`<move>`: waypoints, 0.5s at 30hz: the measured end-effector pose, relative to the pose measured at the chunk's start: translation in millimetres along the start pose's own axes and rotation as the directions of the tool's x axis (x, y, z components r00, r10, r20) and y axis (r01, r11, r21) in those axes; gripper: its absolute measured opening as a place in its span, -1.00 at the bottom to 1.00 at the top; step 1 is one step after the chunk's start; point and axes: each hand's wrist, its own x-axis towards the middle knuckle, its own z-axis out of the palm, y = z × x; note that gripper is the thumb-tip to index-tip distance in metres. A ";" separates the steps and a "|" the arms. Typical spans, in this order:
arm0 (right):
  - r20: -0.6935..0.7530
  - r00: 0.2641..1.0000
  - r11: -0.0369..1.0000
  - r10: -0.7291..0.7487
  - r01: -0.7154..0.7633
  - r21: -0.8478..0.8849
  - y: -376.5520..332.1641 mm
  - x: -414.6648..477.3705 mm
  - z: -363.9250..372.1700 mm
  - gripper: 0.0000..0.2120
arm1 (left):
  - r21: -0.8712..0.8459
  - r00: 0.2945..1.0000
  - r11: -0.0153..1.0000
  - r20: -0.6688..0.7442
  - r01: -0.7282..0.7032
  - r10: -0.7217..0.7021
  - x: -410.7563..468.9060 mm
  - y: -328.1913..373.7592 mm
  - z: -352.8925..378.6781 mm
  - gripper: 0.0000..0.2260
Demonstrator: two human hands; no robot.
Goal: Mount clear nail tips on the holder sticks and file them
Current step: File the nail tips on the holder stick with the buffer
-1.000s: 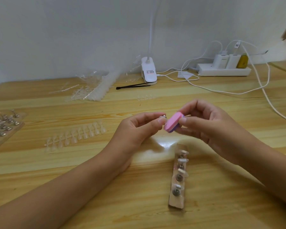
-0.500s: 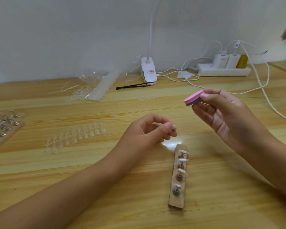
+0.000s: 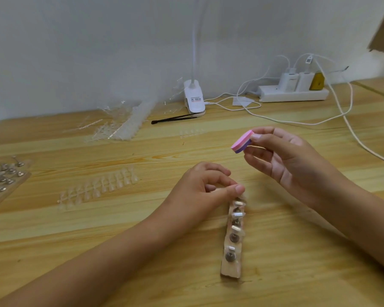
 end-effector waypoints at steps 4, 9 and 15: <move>-0.010 1.000 1.000 -0.008 0.007 -0.002 -0.9 1.2 -1.1 -0.68 | 0.028 1.000 0.999 -0.006 -0.017 0.017 -0.7 0.1 -3.3 -0.72; -0.019 1.000 1.000 -0.008 0.008 -0.014 -1.7 2.6 -3.0 -0.70 | -0.005 0.997 1.000 -0.076 -0.027 0.026 -10.1 -2.8 -14.9 -0.88; -0.009 1.000 0.998 -0.013 0.013 -0.058 -0.9 3.3 -6.6 -0.70 | 0.220 0.990 0.965 0.040 -0.142 0.136 -17.7 1.5 -11.9 -0.87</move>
